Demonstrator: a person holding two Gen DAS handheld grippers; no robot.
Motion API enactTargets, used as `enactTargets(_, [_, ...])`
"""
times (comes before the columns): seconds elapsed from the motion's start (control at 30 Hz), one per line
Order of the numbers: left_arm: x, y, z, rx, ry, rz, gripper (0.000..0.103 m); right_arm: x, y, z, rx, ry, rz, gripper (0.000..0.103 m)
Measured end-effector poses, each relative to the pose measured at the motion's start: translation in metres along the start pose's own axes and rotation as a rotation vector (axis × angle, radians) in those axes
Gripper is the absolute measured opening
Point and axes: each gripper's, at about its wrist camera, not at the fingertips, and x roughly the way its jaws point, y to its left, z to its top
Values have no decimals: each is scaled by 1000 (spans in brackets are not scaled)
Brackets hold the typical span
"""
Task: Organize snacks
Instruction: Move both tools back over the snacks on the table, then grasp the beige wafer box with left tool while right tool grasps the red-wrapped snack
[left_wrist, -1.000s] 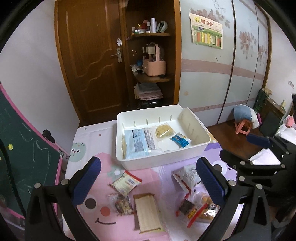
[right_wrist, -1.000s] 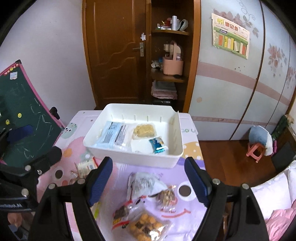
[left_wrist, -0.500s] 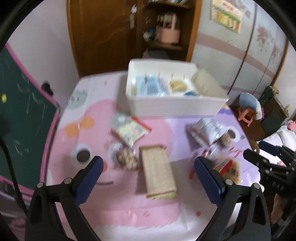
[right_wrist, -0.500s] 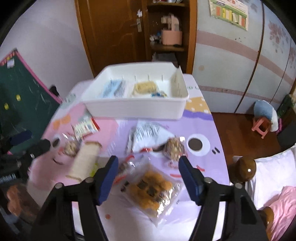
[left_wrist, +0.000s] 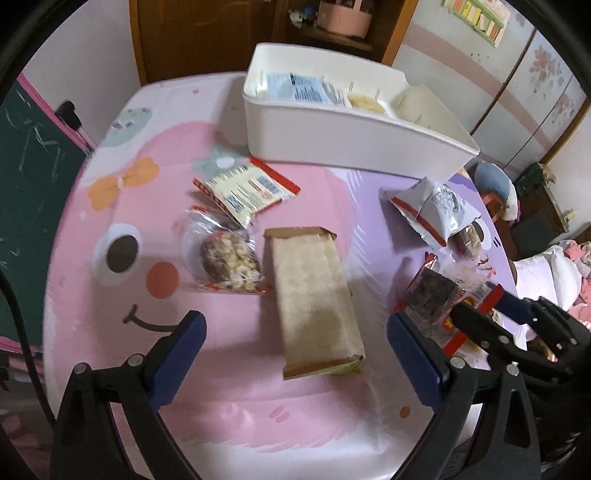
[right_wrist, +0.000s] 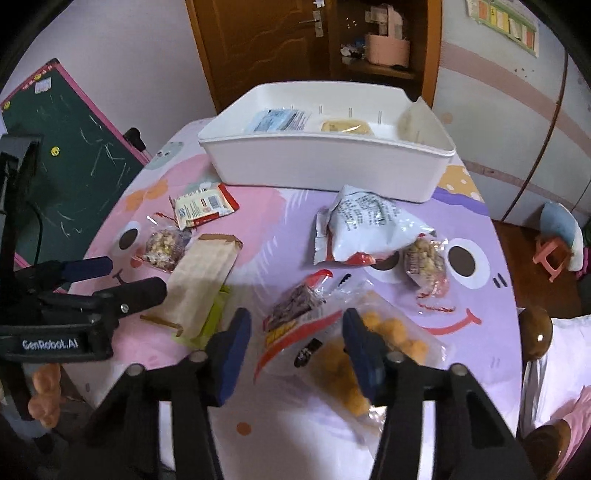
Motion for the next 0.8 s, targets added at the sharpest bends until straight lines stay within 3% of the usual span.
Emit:
enactTargets(0.13, [21,-1,3,-21,53,-20,98,17,0,-2,-2,31,5,18])
enactTargets(0.23, [36,-3,5,-31,84,-26,98,18,0,-3,-3,5,27,12])
enactTargets(0.43, [61,-10,12,-37,115,0,98,19,-4,-3,11,-11,68,10])
enactTargets(0.53, [73,-13,14,-36,137,11,85,19,-7,-3,20,-13,84,10])
enactTargets(0.67, [76,-17,19,-14,101,53,71,20,-8,-3,19,-22,100,8])
enactTargets(0.7, [76,-17,20,-16,91,47,66,20,-8,-3,17,-24,103,8])
enactTargets(0.73, [75,-16,21,-19,81,37,55,20,-8,-3,18,-25,106,8])
enactTargets(0.8, [74,-12,22,-39,80,2,52,20,-8,-4,21,-30,117,7])
